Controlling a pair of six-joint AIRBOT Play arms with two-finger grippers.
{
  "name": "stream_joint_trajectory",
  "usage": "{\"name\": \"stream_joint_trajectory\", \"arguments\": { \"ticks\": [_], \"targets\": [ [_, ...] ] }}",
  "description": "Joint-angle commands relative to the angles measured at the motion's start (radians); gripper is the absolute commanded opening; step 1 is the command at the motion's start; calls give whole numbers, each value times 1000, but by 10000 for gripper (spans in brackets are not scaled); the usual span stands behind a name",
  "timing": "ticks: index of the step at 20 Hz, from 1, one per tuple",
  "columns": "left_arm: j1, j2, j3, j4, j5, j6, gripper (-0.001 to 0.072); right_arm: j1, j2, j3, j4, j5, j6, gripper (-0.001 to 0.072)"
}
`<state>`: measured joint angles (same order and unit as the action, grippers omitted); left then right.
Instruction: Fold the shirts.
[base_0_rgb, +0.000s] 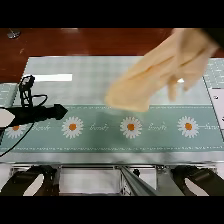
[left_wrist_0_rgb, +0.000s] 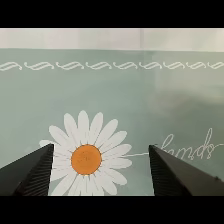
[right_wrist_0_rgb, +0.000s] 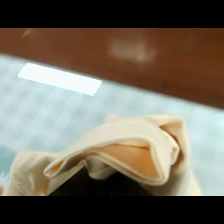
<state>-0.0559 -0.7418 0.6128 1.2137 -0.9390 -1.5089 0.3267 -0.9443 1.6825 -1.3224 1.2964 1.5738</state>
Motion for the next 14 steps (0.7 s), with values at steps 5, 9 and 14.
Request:
{"name": "stream_joint_trajectory", "arguments": {
  "ticks": [5, 9, 14],
  "targets": [
    [0, -1, 1, -10, 23, -4, 700, 358, -379, -276, 106, -243, 79, 29],
    [-1, -1, 1, -10, 23, -3, 700, 391, -604, -276, 352, -370, 70, 292],
    [0, -1, 17, -18, -61, -4, 701, 143, -535, -180, 510, -127, -75, 621]
  ]
}}
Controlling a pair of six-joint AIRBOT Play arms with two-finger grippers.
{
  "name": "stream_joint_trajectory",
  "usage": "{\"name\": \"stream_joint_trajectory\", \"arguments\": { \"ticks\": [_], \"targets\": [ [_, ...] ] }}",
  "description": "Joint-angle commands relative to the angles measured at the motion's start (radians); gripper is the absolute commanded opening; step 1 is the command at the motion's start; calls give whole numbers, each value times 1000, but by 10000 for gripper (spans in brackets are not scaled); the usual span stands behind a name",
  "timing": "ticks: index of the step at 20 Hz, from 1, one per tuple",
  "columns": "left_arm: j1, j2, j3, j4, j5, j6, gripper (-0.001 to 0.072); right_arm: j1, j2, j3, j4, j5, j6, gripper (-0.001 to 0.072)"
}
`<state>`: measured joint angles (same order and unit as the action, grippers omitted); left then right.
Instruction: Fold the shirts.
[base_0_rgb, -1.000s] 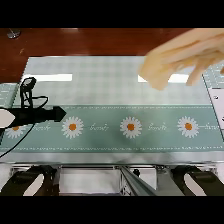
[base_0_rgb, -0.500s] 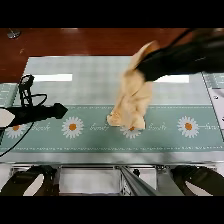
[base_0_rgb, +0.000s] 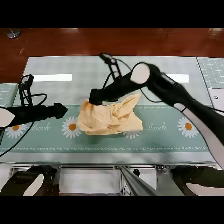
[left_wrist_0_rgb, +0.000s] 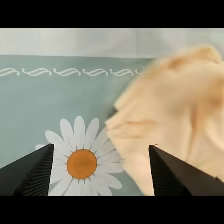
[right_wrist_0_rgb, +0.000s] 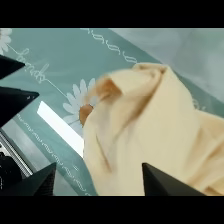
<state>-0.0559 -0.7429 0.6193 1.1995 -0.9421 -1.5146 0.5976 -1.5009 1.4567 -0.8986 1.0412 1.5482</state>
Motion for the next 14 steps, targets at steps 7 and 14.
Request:
{"name": "stream_joint_trajectory", "arguments": {
  "ticks": [7, 14],
  "targets": [
    [112, -31, -122, -145, -50, -47, 700, -798, 444, -345, -291, 236, -7, 619],
    [190, -365, -174, -801, -29, 466, 700, -892, 630, -998, -4, 90, -177, 618]
  ]
}}
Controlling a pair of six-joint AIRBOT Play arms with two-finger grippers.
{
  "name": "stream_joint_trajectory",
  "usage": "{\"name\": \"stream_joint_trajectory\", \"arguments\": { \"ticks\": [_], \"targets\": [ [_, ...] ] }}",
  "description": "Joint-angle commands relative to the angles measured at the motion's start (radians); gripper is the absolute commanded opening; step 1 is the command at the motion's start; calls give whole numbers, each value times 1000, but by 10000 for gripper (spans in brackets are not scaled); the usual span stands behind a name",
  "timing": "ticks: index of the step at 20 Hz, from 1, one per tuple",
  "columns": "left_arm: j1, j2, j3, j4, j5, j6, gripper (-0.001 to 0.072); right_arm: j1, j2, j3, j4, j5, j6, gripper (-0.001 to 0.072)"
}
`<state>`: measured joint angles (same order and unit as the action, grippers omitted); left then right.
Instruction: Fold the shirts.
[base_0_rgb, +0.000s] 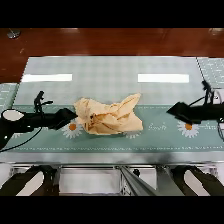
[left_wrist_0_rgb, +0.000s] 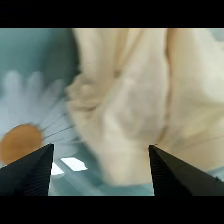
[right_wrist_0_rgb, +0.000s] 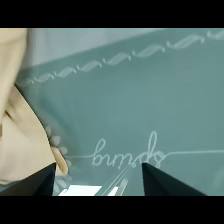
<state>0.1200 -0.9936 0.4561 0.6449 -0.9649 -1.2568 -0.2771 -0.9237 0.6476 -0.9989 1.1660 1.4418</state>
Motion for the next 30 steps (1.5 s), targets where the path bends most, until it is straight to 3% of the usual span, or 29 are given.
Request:
{"name": "stream_joint_trajectory", "arguments": {
  "ticks": [1, 2, 6, 7, 8, 13, 19, 20, 21, 22, 25, 30],
  "targets": [
    [0, -154, -9, -246, 11, 209, 700, 13, 53, -216, 103, -48, -70, 618],
    [-8, -192, -8, -265, 28, 212, 700, 46, 53, -231, 104, -71, -66, 618],
    [-28, -258, -7, -495, -7, 367, 693, 201, 12, -238, 106, -156, -8, 618],
    [-36, -258, -1, -509, -19, 385, 536, 237, -15, -238, 108, -167, 2, 618],
    [-39, -258, 10, -507, -35, 399, 42, 273, -47, -238, 119, -182, 6, 618],
    [-15, -258, 103, -503, -174, 435, 20, 401, -175, -190, 246, -269, -1, 618],
    [-14, -257, 127, -466, -195, 433, 20, 552, -397, -13, 316, -300, 2, 617],
    [-14, -257, 127, -450, -201, 431, 20, 570, -427, 25, 320, -298, 2, 566],
    [-14, -257, 129, -429, -208, 415, 19, 583, -444, 61, 317, -293, -4, 325],
    [-14, -256, 142, -392, -217, 390, 19, 586, -449, 98, 317, -277, -48, 23],
    [-14, -203, 241, -258, -245, 315, 18, 552, -424, 279, 240, -160, -57, 29],
    [35, -60, 603, -158, -245, 172, 18, 469, -311, 795, -51, -29, 82, 29]
  ]
}}
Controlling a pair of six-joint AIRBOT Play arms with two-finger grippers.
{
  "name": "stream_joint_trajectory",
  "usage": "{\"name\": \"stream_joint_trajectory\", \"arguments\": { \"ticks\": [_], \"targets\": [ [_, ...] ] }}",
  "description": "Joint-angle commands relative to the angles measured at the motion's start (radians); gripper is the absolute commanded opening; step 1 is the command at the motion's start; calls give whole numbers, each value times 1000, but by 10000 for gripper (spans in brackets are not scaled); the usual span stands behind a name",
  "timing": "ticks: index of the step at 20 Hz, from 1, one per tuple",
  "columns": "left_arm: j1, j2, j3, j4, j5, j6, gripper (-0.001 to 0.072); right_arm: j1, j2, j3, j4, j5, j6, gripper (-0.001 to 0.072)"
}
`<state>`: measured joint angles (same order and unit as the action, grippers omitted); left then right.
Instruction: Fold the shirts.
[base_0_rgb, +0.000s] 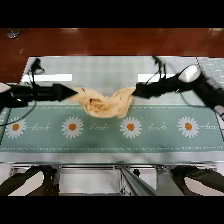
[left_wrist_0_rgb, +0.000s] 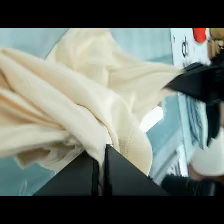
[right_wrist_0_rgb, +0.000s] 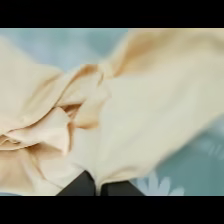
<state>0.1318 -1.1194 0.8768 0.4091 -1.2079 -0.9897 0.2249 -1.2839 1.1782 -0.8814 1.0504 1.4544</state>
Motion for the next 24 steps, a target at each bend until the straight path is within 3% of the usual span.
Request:
{"name": "stream_joint_trajectory", "arguments": {
  "ticks": [1, 4, 7, 12, 15, 19, 22, 24],
  "targets": [
    [31, 88, 266, 108, -2, -128, 19, -35, 76, 377, -229, 113, 77, 29],
    [38, 170, 475, 205, -18, -212, 19, -35, 189, 566, -315, 164, 79, 29],
    [38, 283, 571, 312, -58, -277, 18, -35, 352, 594, -356, 185, 78, 29],
    [37, 452, 540, 401, -253, -357, 19, -34, 520, 574, -351, 442, 77, 29],
    [37, 550, 440, 412, -333, -404, 19, -34, 598, 431, -271, 525, 126, 29],
    [37, 678, 232, 518, -369, -475, 19, -34, 736, 64, -224, 508, 180, 29],
    [35, 693, 31, 507, -339, -477, 19, -34, 777, -222, -226, 380, 199, 29],
    [29, 672, -92, 499, -231, -469, 19, -34, 746, -352, -228, 234, 198, 29]
  ]
}}
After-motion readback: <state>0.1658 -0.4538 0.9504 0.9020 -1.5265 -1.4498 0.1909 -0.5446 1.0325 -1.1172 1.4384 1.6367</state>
